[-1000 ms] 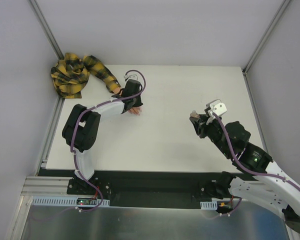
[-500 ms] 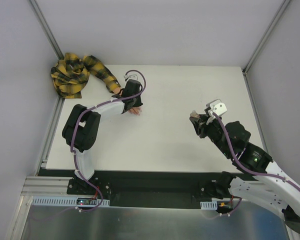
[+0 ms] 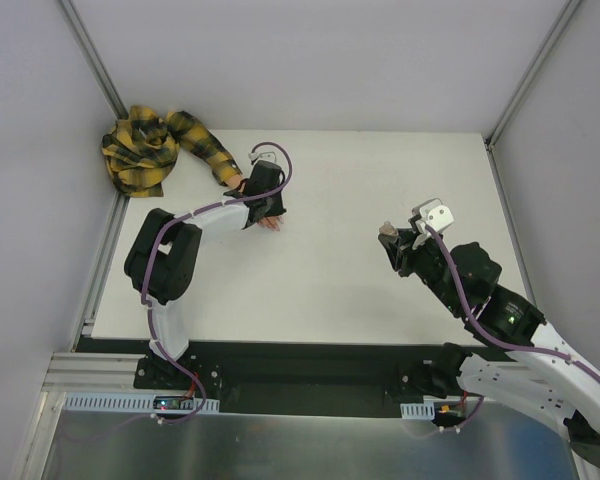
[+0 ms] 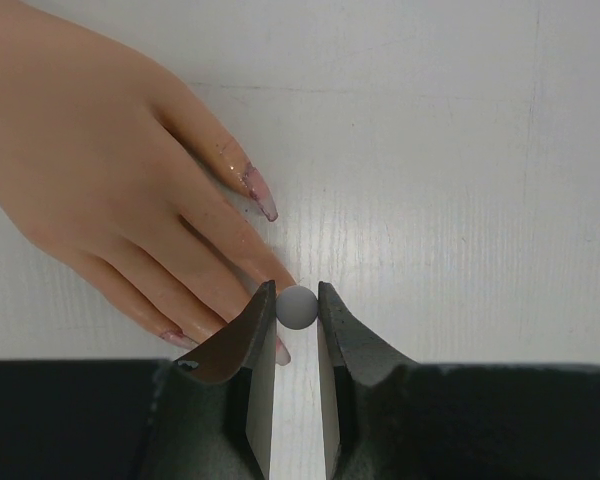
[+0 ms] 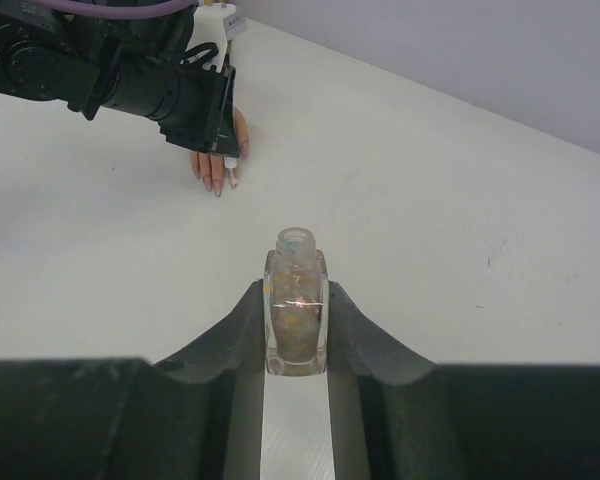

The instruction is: Paint the nails

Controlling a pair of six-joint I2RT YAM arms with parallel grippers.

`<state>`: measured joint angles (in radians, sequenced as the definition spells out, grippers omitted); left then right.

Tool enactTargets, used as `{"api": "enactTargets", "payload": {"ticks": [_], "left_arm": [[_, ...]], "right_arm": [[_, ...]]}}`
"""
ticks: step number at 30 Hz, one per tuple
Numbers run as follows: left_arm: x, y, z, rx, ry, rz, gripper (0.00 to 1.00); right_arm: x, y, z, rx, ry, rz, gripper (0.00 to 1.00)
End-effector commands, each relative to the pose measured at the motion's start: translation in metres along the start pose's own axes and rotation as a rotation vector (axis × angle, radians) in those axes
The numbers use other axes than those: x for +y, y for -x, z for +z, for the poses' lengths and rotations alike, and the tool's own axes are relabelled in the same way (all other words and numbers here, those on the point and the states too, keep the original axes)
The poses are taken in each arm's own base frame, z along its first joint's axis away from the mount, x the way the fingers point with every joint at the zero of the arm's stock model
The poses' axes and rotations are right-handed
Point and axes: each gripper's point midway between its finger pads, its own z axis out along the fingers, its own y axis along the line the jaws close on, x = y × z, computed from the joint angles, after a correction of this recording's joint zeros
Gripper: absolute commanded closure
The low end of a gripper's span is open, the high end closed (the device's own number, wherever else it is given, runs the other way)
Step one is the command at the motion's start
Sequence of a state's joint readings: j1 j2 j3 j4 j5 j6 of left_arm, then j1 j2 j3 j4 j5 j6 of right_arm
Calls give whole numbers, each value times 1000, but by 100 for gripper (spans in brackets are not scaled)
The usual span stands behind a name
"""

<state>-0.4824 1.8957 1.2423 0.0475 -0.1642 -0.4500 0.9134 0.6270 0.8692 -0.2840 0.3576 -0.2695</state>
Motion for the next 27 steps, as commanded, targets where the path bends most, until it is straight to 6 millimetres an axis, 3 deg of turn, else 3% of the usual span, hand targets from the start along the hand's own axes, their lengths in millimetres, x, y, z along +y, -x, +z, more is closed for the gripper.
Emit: {"api": "enactTargets", "payload": {"ticks": [1,27], "left_arm": [[-4,15,-11,-39,-21,-10,100],[2,36,-8,-86,8,11,100]], "right_arm": [[0,13,0,-55,-3,36,100],[-1,12,2,-52,-2,41,100]]}}
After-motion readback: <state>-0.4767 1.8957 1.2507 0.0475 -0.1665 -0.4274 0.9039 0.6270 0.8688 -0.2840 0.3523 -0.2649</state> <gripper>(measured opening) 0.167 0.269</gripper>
